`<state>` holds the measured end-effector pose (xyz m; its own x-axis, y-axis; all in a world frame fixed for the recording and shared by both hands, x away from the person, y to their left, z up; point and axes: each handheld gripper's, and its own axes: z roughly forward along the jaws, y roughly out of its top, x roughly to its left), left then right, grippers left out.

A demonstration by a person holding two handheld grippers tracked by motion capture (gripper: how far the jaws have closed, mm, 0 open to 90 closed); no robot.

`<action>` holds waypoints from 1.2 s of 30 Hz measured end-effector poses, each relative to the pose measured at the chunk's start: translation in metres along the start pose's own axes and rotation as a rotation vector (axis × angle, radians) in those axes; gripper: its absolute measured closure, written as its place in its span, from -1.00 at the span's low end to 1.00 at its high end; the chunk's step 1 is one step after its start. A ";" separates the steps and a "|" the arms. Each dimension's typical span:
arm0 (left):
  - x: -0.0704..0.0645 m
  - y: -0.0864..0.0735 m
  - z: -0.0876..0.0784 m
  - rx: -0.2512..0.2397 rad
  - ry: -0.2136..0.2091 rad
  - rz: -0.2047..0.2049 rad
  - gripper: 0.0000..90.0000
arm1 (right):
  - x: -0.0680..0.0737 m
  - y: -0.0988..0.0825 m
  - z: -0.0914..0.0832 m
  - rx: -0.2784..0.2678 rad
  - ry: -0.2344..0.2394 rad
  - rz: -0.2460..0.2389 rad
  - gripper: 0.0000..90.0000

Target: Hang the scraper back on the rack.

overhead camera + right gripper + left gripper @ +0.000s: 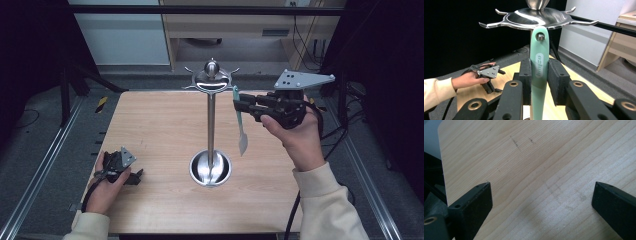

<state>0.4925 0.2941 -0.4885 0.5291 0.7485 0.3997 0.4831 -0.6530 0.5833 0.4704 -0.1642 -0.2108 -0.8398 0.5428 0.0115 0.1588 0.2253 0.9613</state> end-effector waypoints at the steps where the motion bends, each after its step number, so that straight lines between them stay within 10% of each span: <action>1: 0.000 0.000 0.000 0.000 0.000 0.000 -0.94 | 0.000 0.000 0.000 0.000 0.000 0.000 0.65; 36: 0.000 0.000 0.000 0.000 -0.003 -0.004 -0.94 | -0.001 0.000 0.002 0.002 0.007 0.010 0.64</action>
<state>0.4924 0.2940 -0.4892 0.5289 0.7508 0.3956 0.4850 -0.6500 0.5850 0.4720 -0.1634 -0.2116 -0.8416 0.5396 0.0227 0.1678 0.2213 0.9607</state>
